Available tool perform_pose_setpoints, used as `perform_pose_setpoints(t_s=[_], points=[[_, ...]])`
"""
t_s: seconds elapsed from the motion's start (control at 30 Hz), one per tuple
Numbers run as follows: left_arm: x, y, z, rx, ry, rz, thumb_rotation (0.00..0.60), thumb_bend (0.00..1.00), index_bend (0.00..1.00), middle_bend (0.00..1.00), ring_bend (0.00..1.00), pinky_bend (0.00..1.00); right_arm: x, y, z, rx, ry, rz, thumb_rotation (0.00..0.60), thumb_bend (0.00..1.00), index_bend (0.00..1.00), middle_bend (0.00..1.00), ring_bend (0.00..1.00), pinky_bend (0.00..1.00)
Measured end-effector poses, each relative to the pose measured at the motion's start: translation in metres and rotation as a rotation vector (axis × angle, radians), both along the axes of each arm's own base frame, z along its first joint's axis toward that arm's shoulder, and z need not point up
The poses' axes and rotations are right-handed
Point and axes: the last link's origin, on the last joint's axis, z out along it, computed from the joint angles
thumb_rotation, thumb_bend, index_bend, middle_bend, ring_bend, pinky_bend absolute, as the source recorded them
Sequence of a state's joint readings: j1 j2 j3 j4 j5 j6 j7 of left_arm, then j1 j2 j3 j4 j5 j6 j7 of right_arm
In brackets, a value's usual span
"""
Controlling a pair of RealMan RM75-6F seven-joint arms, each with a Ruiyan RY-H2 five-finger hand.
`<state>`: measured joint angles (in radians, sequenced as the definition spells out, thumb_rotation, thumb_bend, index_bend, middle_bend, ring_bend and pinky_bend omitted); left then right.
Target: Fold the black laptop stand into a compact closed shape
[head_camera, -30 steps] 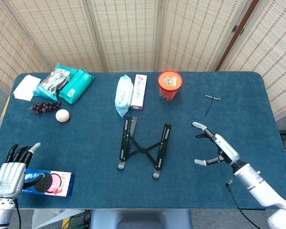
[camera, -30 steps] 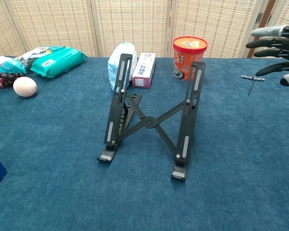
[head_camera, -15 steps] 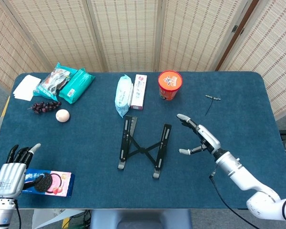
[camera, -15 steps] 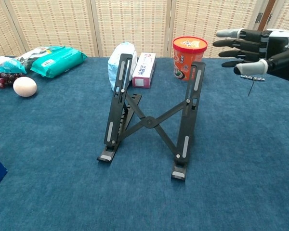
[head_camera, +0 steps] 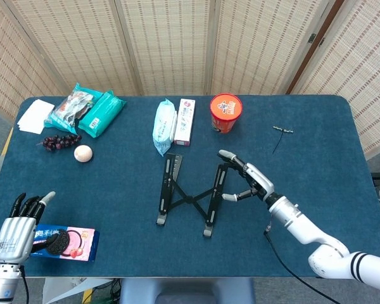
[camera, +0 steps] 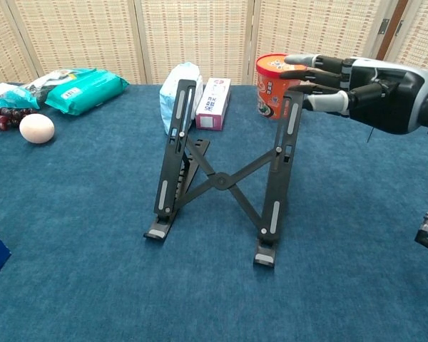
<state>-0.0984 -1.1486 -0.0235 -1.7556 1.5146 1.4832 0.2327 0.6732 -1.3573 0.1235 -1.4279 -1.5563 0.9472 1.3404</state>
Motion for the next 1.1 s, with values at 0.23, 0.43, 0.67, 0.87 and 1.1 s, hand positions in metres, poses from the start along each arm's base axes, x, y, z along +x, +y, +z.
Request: perform_pose_setpoints(t_s=[0.23,0.43,0.67,0.87,1.1], points=[[-0.001,-0.001,0.001,0.003,0.0,0.005,0.6,0.14,0.12,0.21,0.16,0.03,0.009,0.005,-0.006,0.054,-0.088,0.029,0.6,0.01,0.0,0.16,0.03,0.18],[-0.002,-0.002,0.0,0.0,-0.002,0.01,0.6,0.14,0.12,0.21,0.16,0.03,0.015,0.017,-0.002,0.087,-0.133,0.082,0.6,0.01,0.0,0.16,0.03,0.18],[-0.002,-0.002,-0.001,-0.006,-0.003,0.008,0.6,0.14,0.12,0.21,0.16,0.03,0.028,0.038,0.006,0.112,-0.177,0.165,0.6,0.01,0.0,0.16,0.03,0.18],[-0.002,-0.003,-0.001,-0.005,-0.004,0.008,0.6,0.14,0.12,0.21,0.16,0.03,0.04,0.061,0.007,0.144,-0.175,0.245,0.6,0.01,0.0,0.16,0.03,0.18],[-0.004,-0.005,0.0,-0.003,-0.006,0.012,0.6,0.14,0.12,0.21,0.16,0.03,0.05,0.081,0.007,0.16,-0.16,0.299,0.6,0.01,0.0,0.16,0.03,0.18]])
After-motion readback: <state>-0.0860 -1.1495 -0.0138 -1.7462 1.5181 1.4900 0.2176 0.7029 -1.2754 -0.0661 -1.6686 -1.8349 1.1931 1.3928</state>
